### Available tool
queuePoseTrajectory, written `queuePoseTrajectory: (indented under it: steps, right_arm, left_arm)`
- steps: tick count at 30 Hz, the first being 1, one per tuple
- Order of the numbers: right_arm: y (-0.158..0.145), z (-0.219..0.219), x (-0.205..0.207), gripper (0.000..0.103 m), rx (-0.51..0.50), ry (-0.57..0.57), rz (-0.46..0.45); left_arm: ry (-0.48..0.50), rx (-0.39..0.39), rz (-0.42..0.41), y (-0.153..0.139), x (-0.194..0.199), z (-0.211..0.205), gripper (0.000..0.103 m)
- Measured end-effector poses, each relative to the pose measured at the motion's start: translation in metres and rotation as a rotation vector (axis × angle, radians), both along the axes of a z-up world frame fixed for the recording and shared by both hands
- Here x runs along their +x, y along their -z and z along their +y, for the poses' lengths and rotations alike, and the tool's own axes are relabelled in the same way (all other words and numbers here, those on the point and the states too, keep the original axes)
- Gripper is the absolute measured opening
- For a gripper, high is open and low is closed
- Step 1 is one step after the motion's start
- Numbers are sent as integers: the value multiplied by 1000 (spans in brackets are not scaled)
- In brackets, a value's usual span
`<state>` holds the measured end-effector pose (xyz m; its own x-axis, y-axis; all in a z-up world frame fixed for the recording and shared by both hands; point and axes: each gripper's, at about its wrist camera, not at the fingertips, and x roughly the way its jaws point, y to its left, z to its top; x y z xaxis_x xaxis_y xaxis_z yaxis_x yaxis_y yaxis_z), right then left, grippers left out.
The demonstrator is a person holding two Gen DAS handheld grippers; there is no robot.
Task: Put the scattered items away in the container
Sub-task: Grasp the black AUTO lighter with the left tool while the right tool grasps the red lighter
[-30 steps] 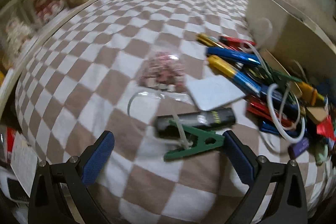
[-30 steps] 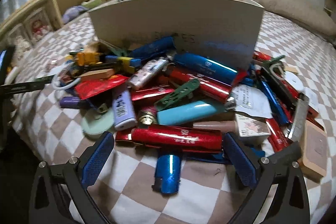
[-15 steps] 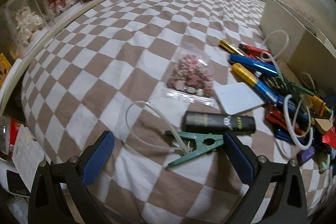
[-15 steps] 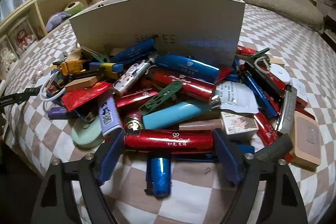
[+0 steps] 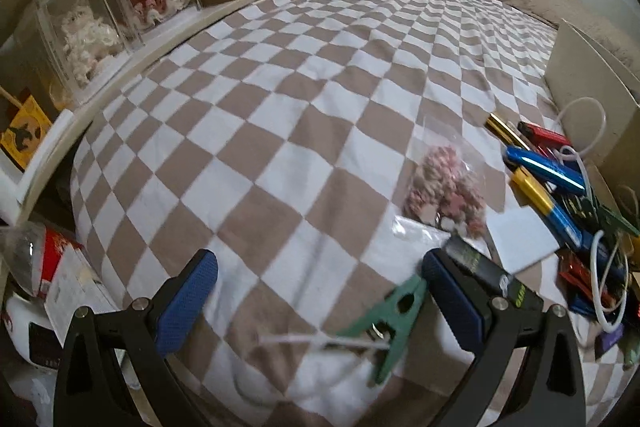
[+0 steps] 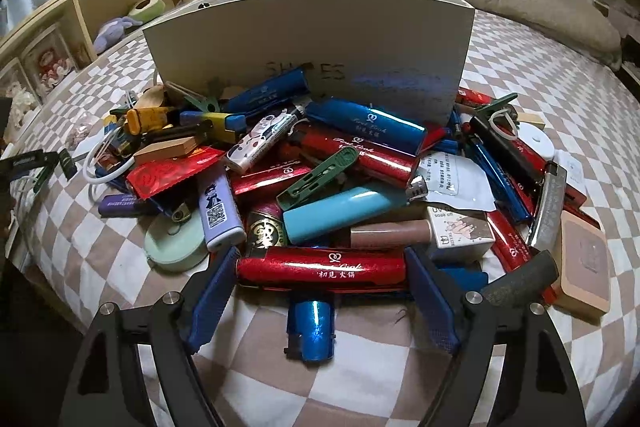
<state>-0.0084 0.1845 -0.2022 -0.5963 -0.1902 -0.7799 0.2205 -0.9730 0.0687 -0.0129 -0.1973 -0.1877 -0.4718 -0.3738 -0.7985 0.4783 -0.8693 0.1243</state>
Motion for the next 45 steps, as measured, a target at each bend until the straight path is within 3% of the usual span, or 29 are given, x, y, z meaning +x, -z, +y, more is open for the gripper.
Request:
queuePoseTrajectory:
  steps: [6, 11, 16, 19, 23, 32, 45]
  right_arm:
    - [0, -1, 1, 83, -7, -5, -1]
    - [0, 0, 2, 83, -11, -10, -3]
    - [-1, 1, 2, 83, -15, -13, -5]
    - [-1, 1, 2, 83, -15, -13, -5]
    - [-2, 1, 4, 83, -34, -23, -8]
    - [-1, -5, 11, 83, -22, -66, -13]
    - [-4, -6, 16, 83, -51, -91, -42]
  left_arm:
    - [82, 29, 120, -20, 10, 10, 103]
    - [298, 50, 221, -36, 19, 41, 103]
    - [546, 71, 213, -39, 17, 80, 103]
    - [631, 81, 166, -34, 12, 93, 103]
    - [631, 58, 95, -22, 3, 96, 103]
    - [523, -1, -27, -1, -14, 79, 103]
    - [528, 19, -71, 6, -20, 71, 103]
